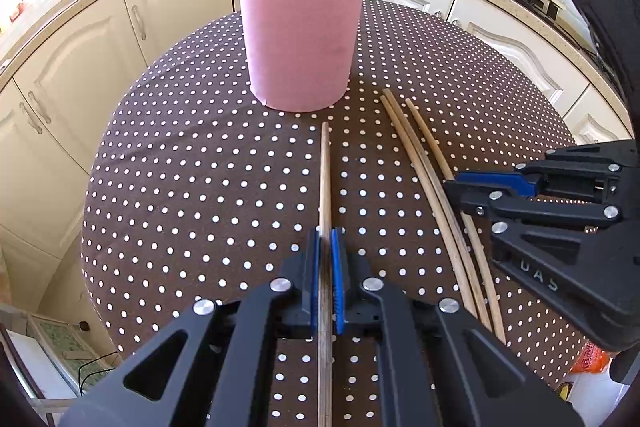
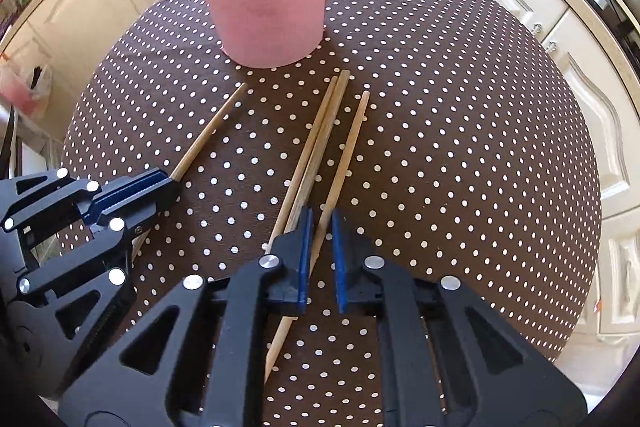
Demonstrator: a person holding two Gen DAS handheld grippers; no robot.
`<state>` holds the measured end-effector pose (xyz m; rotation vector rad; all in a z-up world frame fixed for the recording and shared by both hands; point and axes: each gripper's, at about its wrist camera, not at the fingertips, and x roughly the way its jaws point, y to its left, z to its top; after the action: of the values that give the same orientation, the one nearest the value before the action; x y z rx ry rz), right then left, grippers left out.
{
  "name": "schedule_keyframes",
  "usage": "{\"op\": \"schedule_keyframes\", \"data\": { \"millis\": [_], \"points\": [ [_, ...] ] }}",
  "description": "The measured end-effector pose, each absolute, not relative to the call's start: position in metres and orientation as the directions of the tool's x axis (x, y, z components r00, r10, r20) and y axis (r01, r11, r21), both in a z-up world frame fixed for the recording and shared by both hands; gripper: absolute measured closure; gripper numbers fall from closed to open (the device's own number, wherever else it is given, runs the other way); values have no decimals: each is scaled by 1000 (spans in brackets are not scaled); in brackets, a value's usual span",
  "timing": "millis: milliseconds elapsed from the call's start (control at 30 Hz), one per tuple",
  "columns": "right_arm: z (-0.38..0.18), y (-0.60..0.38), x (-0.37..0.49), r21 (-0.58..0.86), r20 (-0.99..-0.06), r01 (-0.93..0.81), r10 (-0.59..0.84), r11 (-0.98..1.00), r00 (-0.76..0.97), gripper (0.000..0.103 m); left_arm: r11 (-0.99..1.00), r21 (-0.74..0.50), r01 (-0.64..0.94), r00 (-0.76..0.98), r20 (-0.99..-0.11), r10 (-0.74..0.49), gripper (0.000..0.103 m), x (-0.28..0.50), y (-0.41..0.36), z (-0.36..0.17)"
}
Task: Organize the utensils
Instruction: 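Grasp a chopstick with the left tool while the right tool grasps another, then lift both held chopsticks up over the pink cup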
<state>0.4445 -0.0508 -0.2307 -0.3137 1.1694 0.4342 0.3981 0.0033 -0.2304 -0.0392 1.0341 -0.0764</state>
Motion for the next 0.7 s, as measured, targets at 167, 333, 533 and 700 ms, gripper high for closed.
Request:
{"op": "schedule_keyframes", "data": {
  "millis": [167, 333, 533, 700],
  "points": [
    [-228, -59, 448, 32, -928, -483, 206, 875, 311, 96, 996, -72, 45, 517, -852, -85, 96, 396, 5, -231],
    [-229, -95, 448, 82, -914, -471, 254, 878, 316, 97, 997, -66, 35, 510, -857, -74, 97, 395, 3, -230],
    [-207, -119, 429, 140, -863, -479, 344, 867, 370, 98, 995, -88, 43, 554, -827, -97, 97, 386, 1, -213],
    [-178, -133, 411, 176, -802, -500, 418, 848, 426, 98, 995, -86, 53, 610, -786, -100, 97, 376, -2, -189]
  ]
}}
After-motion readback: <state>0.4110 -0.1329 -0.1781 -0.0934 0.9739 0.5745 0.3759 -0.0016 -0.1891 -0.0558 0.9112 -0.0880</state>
